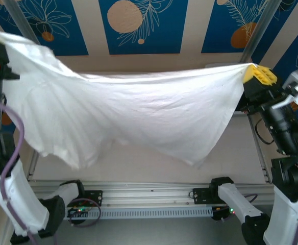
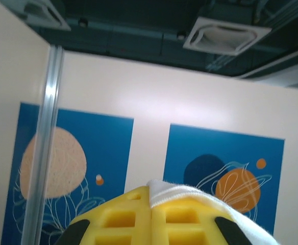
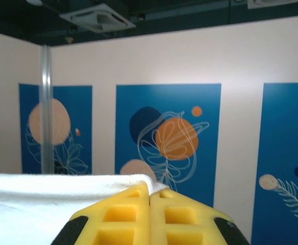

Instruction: Fold the inside-out t-shirt

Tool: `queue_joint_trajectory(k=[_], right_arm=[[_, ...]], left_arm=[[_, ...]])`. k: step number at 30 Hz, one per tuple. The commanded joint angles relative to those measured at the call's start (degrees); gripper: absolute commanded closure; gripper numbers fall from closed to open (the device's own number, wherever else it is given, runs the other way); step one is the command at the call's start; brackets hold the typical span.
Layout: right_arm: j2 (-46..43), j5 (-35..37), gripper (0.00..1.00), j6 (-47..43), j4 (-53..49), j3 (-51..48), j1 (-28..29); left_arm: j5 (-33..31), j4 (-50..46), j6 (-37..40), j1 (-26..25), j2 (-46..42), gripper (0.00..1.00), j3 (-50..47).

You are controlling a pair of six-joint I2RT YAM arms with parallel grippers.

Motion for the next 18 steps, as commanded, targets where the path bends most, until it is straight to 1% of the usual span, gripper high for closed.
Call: queue_joint_trajectory(k=[1,4,6,9,11,13,14,15,16,18], right_arm=[[6.69,3.98,1.00,-4.31,1.61,-2.10,-0.29],[13.46,4.85,1.00,-5.73,5.06,-5.02,-0.38],[19.79,5.15,1.00,-5.93,8.37,-6.92,-0.37],[31.69,5.55,1.00,-6.00,13.47,-8.14,-0.37],[41.74,5.56,1.00,-5.63,16.52,-6.80,-0.36],[51.83,5.60,1.00,-4.78,18.87,-3.83,-0.37],[57.25,5.87,1.00,-4.16,19.91,-1.66,-0.38],[61.54,6.19,0.99,-3.53,20.15,1.06,-0.37],[66.91,6.98,0.94,-2.99,20.27,4.36,-0.35],[76.43,8.19,0.77,-1.91,17.57,12.21,-0.37]], left_arm=[[2.14,1.06,0.28,-0.53,9.05,1.00,-1.80],[1.59,5.09,0.80,-1.56,15.13,1.00,-6.00],[0.13,7.31,1.95,-2.90,20.01,1.00,-8.29],[-1.09,12.70,3.36,-5.01,28.93,1.00,-11.65],[-2.59,15.05,4.63,-6.60,36.61,1.00,-11.25],[-3.39,16.18,5.27,-7.65,45.41,1.00,-8.26],[-3.98,15.78,5.50,-8.08,50.40,1.00,-5.17],[-4.40,14.61,5.55,-8.35,55.36,0.97,-1.48],[-4.25,12.24,5.71,-8.50,61.09,0.92,4.21],[-4.73,6.14,5.25,-8.72,71.22,0.79,16.39]])
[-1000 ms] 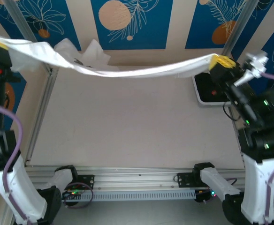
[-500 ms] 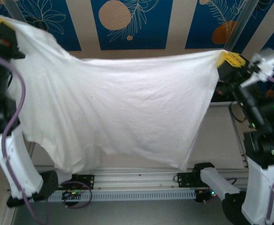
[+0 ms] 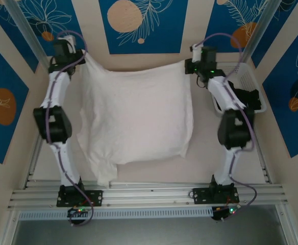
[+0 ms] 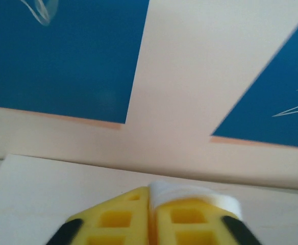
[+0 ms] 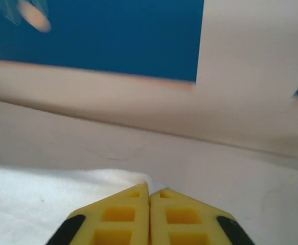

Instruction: Fold the inside-out t-shirt

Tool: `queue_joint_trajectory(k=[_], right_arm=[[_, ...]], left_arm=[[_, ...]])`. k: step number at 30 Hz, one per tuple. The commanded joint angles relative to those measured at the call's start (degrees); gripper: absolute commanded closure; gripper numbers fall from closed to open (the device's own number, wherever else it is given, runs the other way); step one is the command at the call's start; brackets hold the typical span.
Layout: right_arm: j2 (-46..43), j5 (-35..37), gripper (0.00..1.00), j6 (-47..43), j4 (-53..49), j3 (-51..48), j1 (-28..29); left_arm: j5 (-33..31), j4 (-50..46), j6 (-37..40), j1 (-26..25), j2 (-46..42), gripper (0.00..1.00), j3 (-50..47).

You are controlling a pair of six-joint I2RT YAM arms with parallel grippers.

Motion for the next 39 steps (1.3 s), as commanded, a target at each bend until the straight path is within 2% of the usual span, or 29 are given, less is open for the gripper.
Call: queue_joint_trajectory(k=[1,2,4,7,9,11,15,17,18,20,21,23,26,29,32,34,37,39], right_arm=[[9.90,2.97,0.70,2.03,-0.90,11.57,-0.26],[12.58,3.11,0.66,2.21,-2.61,14.56,-0.31],[14.11,3.38,0.62,2.61,-4.65,16.28,-0.26],[9.80,2.36,0.59,3.94,-7.95,11.43,-0.17],[4.00,2.30,0.57,6.02,-10.57,4.36,0.04],[-3.51,0.64,0.51,9.91,-14.80,-5.19,0.41],[-17.58,0.73,0.46,18.60,-21.47,-25.27,4.23],[-24.52,6.44,0.45,21.14,-24.72,-35.56,9.44],[-27.21,9.37,0.44,22.42,-26.09,-39.49,11.72],[-32.48,13.69,0.44,26.74,-28.28,-47.20,16.24],[-34.23,13.58,0.44,28.43,-28.07,-50.12,17.50],[-35.52,11.98,0.44,31.55,-25.68,-54.95,19.30],[-33.32,7.02,0.46,33.37,-21.52,-58.01,18.89],[-31.00,7.61,0.51,32.59,-21.29,-57.77,18.29],[-31.15,6.01,0.80,30.49,-21.62,-56.98,17.56],[-33.26,3.35,0.89,28.90,-21.62,-57.19,16.37],[-36.79,-6.00,0.92,26.99,-21.33,-57.99,12.17],[-38.38,-12.96,0.92,26.28,-20.73,-58.71,9.02]], left_arm=[[-2.18,-7.07,0.58,-0.41,11.18,0.73,17.20],[-2.30,-9.79,-0.07,-0.39,14.29,0.66,22.18],[-2.75,-12.08,-1.33,-0.48,15.58,0.55,24.86],[-3.14,-14.22,-3.51,-1.31,9.75,0.43,18.68],[-2.44,-13.66,-6.11,-2.28,2.12,0.36,8.32],[0.15,-9.46,-10.99,-3.67,-8.11,0.32,-7.81],[10.17,10.69,-25.12,-6.94,-27.33,0.30,-42.23],[12.87,17.07,-28.96,-10.52,-34.70,0.29,-55.62],[13.56,17.66,-28.20,-12.65,-37.42,0.29,-59.29],[12.05,15.37,-20.79,-20.23,-42.48,0.29,-65.15],[10.31,14.94,-15.91,-24.60,-44.37,0.29,-67.12],[6.72,17.42,-4.12,-34.52,-46.64,0.30,-72.44],[2.82,25.55,9.26,-46.52,-46.18,0.29,-78.82],[1.37,28.81,16.57,-52.91,-41.46,0.29,-78.93],[3.14,35.45,22.93,-57.21,-35.61,0.29,-79.62],[3.20,38.36,26.73,-59.60,-31.12,0.29,-78.79],[-0.33,39.43,30.88,-61.87,-24.46,0.31,-75.38],[-3.10,41.28,32.14,-62.13,-21.15,0.36,-73.83]])
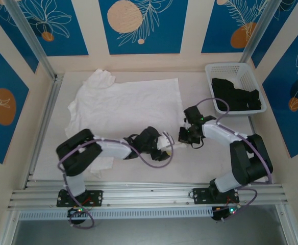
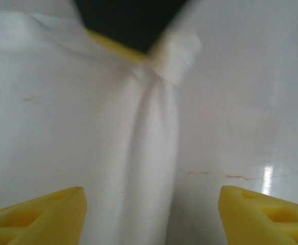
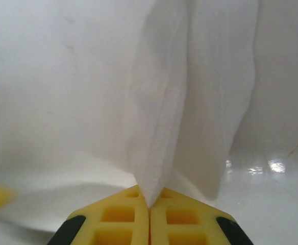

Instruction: Fold the inside-out t-shirt

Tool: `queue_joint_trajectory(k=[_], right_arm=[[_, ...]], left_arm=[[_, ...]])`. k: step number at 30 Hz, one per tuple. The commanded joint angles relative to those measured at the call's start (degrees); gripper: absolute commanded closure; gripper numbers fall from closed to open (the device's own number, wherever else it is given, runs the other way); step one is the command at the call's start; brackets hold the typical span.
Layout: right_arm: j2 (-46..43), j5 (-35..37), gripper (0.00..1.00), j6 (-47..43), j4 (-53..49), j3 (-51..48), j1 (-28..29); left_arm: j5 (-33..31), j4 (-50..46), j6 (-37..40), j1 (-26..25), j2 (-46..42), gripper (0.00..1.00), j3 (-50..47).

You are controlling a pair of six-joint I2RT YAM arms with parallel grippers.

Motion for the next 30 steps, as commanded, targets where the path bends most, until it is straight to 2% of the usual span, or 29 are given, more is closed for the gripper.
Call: queue_joint_trajectory(k=[1,5,7,8,13,17,24,30], right_arm=[[-3.52,-14.39,0.92,-2.00,1.25,-0.68,-4.37],[-1.76,-24.64,0.91,-1.92,4.16,0.07,-9.17],[1.12,-26.34,0.89,-1.25,5.29,2.59,-10.60],[2.80,-24.88,0.86,-1.09,5.44,4.59,-10.64],[6.81,-6.78,0.67,-2.79,0.45,13.98,-7.78],[2.27,3.66,0.59,-4.72,-2.59,11.46,-4.15],[-7.83,10.61,0.47,-2.91,1.47,0.24,4.91],[-3.48,9.98,0.43,-1.30,8.38,-2.28,9.28]], left_arm=[[-5.33,7.72,7.33,-0.86,4.47,0.42,2.95],[-6.89,13.64,4.70,-0.86,4.58,0.74,1.07],[-4.00,13.14,1.45,-0.57,2.71,0.93,0.11],[-2.13,12.03,-0.16,-0.28,1.94,1.00,0.13],[5.67,8.19,-9.82,3.16,0.27,1.00,0.74],[13.88,7.65,-19.22,7.71,-0.41,1.00,1.01],[21.18,10.67,-27.68,11.08,1.42,1.00,0.98],[23.19,12.34,-30.11,12.34,1.65,1.00,0.17]])
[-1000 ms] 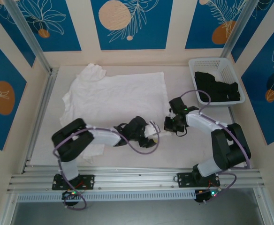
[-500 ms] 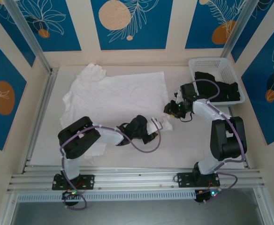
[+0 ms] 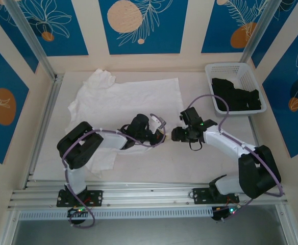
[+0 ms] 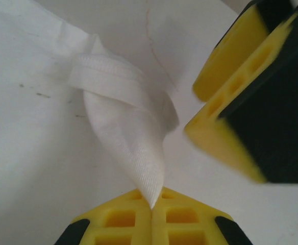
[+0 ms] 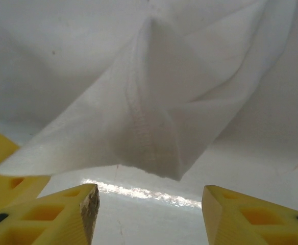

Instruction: Fold the inside-out t-shirt

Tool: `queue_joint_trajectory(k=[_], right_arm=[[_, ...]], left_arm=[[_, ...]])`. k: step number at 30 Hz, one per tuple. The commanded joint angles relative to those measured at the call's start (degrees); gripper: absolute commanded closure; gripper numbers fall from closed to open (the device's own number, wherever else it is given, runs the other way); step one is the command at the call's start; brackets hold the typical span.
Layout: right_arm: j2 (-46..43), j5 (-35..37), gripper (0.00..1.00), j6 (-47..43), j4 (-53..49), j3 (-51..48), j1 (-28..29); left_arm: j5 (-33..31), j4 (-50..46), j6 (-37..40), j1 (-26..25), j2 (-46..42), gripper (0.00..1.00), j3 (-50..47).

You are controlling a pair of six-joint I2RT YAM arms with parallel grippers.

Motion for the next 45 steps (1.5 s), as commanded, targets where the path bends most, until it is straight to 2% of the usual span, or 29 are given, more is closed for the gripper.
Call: queue_joint_trajectory(k=[1,6,14,17,20,26,35,45], right_arm=[[3.70,1.78,0.42,1.02,5.84,-0.19,1.35],[10.40,4.98,0.50,-0.47,6.70,4.05,0.78],[11.57,8.00,0.78,-0.97,3.78,6.79,-2.65],[10.79,7.34,0.83,-0.94,2.81,6.34,-4.23],[9.26,7.04,0.84,-1.36,2.19,5.61,-4.12],[5.72,9.07,0.81,-2.03,-0.07,4.23,-3.65],[3.41,8.54,0.55,-3.83,2.67,1.16,-0.12],[8.75,7.00,0.49,-5.78,4.41,3.43,3.05]], left_arm=[[3.82,2.12,-2.67,0.81,0.63,1.00,-0.66],[4.60,2.54,-3.62,1.38,0.98,1.00,-0.99],[5.14,1.04,-3.52,2.20,1.56,1.00,-1.17],[5.41,0.98,-3.96,2.41,1.87,1.00,-0.99],[5.61,0.75,-4.06,2.41,1.94,1.00,-0.68],[5.38,0.26,-4.06,2.55,2.31,1.00,-0.55],[5.34,0.48,-4.25,2.52,2.49,1.00,-0.46],[5.66,1.07,-4.83,2.54,2.92,1.00,-0.73]])
